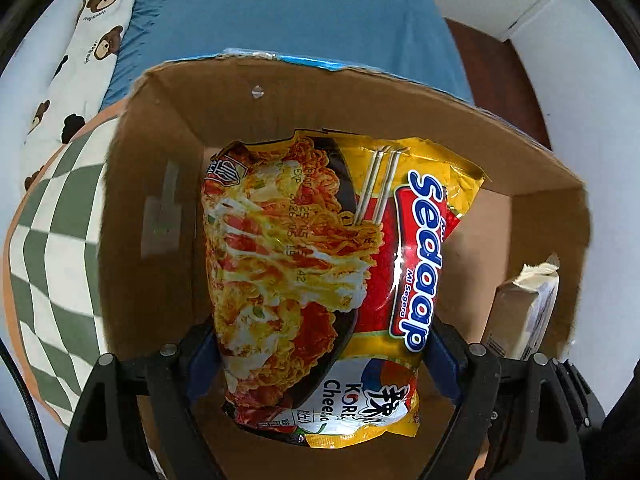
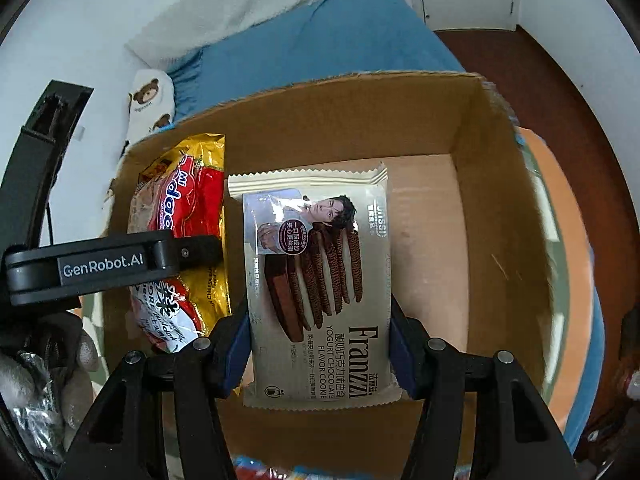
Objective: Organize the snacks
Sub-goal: 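Carry both packs into the cardboard box and open both tools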
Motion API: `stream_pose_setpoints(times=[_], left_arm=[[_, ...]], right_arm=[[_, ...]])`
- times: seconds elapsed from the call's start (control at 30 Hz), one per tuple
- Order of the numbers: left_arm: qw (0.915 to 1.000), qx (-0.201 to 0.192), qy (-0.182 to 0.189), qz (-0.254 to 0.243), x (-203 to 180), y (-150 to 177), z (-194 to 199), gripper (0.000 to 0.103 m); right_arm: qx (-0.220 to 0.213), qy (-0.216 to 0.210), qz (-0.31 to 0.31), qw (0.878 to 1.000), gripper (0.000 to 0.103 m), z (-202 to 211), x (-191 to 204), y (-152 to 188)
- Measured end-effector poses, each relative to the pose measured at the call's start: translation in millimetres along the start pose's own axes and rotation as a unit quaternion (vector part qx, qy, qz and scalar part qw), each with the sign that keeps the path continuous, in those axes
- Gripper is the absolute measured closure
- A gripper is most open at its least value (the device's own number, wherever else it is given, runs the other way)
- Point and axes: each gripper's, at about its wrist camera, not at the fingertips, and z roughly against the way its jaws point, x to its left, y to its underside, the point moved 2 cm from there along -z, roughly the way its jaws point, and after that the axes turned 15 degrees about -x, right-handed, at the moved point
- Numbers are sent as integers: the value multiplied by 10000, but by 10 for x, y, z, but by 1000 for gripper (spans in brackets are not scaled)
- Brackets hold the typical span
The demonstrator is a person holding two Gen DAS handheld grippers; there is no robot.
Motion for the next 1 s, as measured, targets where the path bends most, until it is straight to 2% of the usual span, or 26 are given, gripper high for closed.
stream_pose_setpoints(times=[0.1,0.27,0.3,0.33,0.37,0.47,0.67,0.73,1.0], left_arm=[[9999,141,-68,-4,-123,22,-47,18],[9998,150,-25,124,-52,7,-213,14],[9998,150,-16,125,-37,-16,-238,13],[9998,145,-26,130,-30,-24,-252,13],[9998,144,-20,119,-41,-4,-250,13],[9998,159,-63,90,-42,49,-236,13],[9998,-125,-113,78,-64,248,-16,13],[9992,-347,-165,59,-69,348,136,13],[9937,-1086,-250,-145,-170,817,790,13]], right_arm=[[95,29,32,9999,41,-257,-45,-47],[210,79,2,9997,38,-618,-133,-122],[277,46,-19,9996,29,-691,-156,-121],[355,64,-11,9993,14,-759,-182,-112],[389,67,-15,9992,10,-768,-194,-96],[434,85,74,9990,10,-851,-270,-70],[342,258,200,9989,10,-710,-262,-54],[307,337,203,9988,10,-625,-271,-37],[-110,598,248,9978,10,13,-233,110]])
